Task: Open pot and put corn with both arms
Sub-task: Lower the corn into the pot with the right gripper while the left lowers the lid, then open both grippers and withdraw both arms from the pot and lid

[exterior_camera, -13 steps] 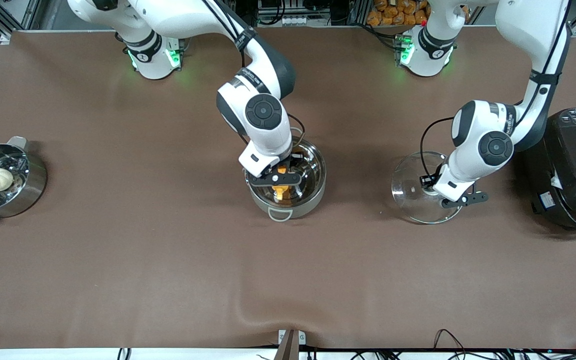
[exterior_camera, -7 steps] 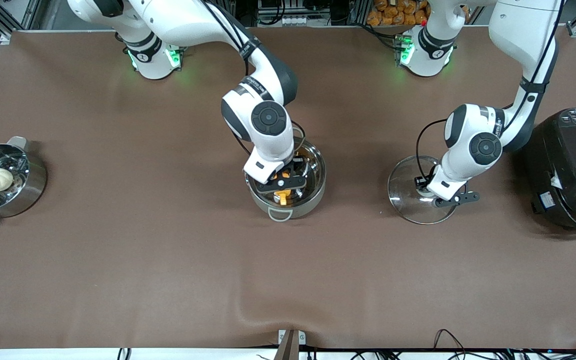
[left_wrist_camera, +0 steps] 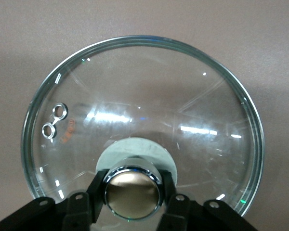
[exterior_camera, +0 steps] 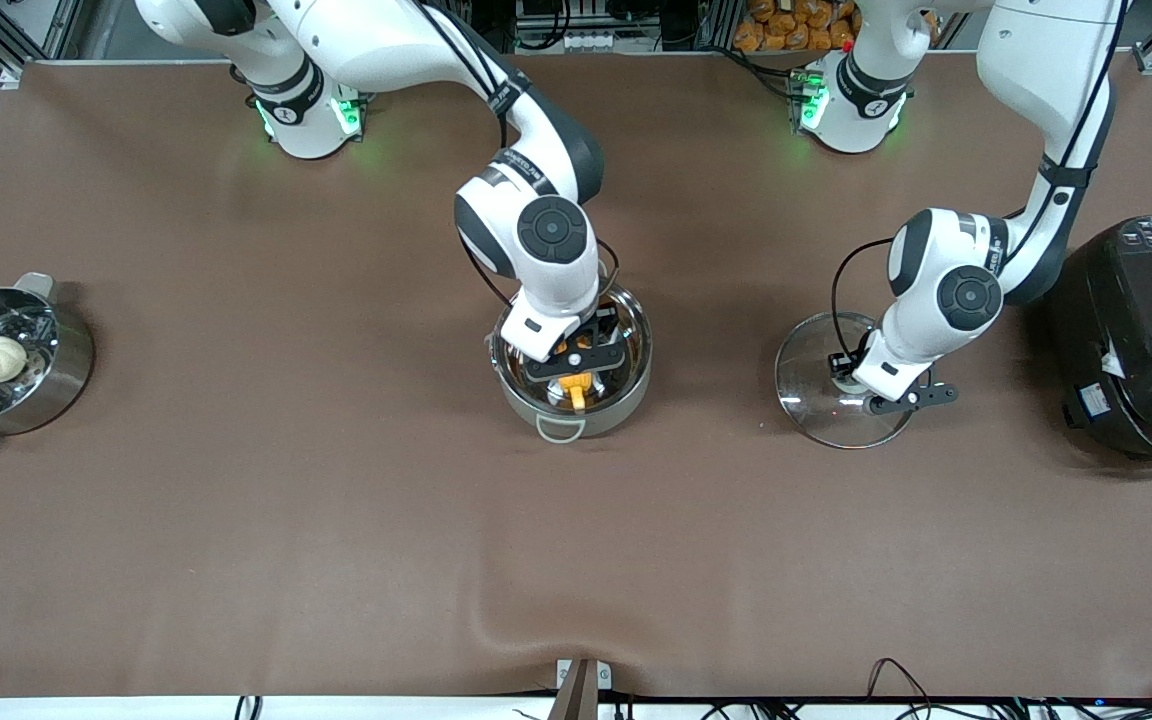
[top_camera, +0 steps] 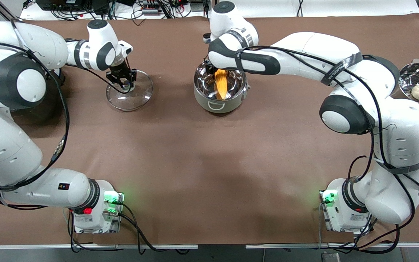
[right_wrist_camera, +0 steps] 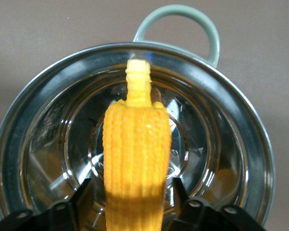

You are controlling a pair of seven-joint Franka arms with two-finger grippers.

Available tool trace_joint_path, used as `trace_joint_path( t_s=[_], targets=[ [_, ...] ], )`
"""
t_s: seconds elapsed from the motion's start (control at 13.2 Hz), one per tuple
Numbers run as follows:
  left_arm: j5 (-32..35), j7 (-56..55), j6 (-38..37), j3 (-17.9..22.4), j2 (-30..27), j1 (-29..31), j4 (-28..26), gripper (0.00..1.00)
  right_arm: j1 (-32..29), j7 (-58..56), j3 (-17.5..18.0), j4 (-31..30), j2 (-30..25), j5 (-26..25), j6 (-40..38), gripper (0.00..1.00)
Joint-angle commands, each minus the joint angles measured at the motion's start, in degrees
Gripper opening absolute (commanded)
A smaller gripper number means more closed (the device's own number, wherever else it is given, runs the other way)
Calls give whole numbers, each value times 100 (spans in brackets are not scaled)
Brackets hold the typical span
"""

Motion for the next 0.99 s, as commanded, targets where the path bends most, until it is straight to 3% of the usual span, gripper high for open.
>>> trace_joint_path(
  t_s=[0.0,0.15,0.38,0.61,0.91],
  targets=[
    [20,-20,-55,-51,-140,33,153,100,11,204,-17,139,35,-49,-54,100],
    [20,-21,-632,-51,-360,33,442,100,-77,64,-17,139,-8,-49,-80,100],
    [20,58,-2125,-59,-816,7,1311,100,-533,-541,-17,122,-280,12,-649,100],
    [38,76,-2568,-94,-1317,-11,1813,100,-1174,-1332,-8,-36,-693,30,-1187,100],
    [99,41,-3251,-95,-1459,-20,2612,100,-2114,-2597,-25,-1141,-1614,-49,-1249,100]
  ],
)
